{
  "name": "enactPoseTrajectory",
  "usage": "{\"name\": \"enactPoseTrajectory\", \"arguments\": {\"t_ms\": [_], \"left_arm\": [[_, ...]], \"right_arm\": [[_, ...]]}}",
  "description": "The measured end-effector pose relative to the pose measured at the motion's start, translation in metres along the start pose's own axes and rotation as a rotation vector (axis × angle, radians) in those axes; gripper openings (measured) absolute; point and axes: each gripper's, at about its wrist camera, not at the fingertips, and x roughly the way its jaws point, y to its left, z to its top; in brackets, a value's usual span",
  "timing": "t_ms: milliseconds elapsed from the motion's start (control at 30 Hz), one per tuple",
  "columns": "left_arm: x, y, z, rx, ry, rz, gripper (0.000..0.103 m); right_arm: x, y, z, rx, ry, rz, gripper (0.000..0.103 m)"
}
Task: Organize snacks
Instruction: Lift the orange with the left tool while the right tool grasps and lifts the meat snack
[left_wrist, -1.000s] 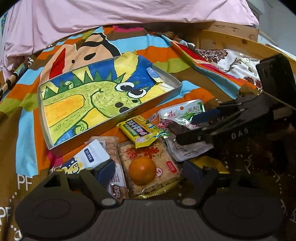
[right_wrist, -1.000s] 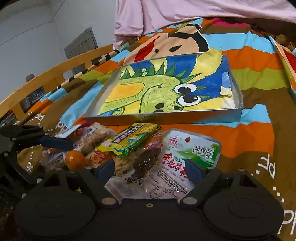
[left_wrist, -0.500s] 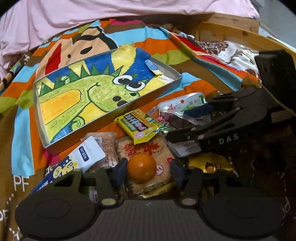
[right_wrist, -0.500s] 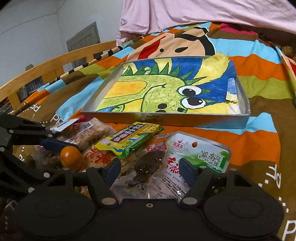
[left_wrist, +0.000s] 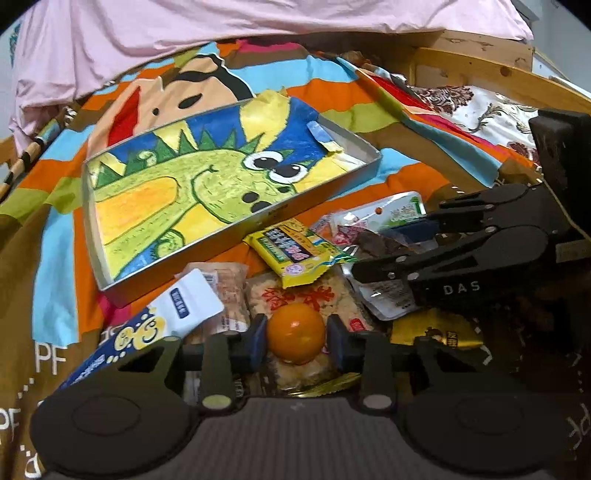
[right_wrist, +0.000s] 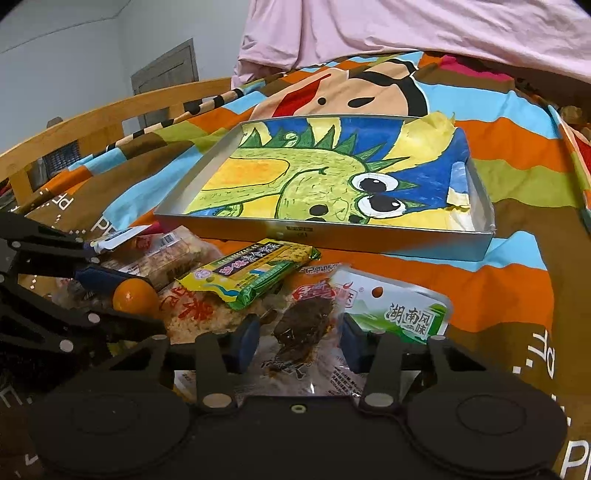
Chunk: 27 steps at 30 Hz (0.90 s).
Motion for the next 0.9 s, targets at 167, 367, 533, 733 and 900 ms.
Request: {"name": "enactPoseTrajectory", "arguments": {"t_ms": [167, 367, 533, 733, 900], "left_arm": [[-0.001, -0.003, -0.002, 0.014, -0.004, 0.009, 0.036], [-0.001, -0.003, 0.0, -0.009, -0.002, 0.022, 0.036], [-0.008, -0.009, 0.001, -0.033, -0.017, 0.041, 0.035], [-0.026, -0.022, 0.002, -0.042, -0.062, 0.045, 0.035], [-0.043, -0.029, 0.005, -0.084, -0.1, 0.03, 0.035]], "right_arm": [[0.001, 0.002, -0.001, -0.015, 0.002, -0.003, 0.052], [0.001, 0.005, -0.003, -0.024, -0.003, -0.033, 0.048], [-0.005, 0.01, -0.004, -0.047, -0.022, -0.065, 0.048], [-0.026, 0.021, -0.002, -0.086, -0.053, -0.095, 0.047], [-0.056, 0.031, -0.002, -0.118, -0.099, -0.126, 0.047]]}}
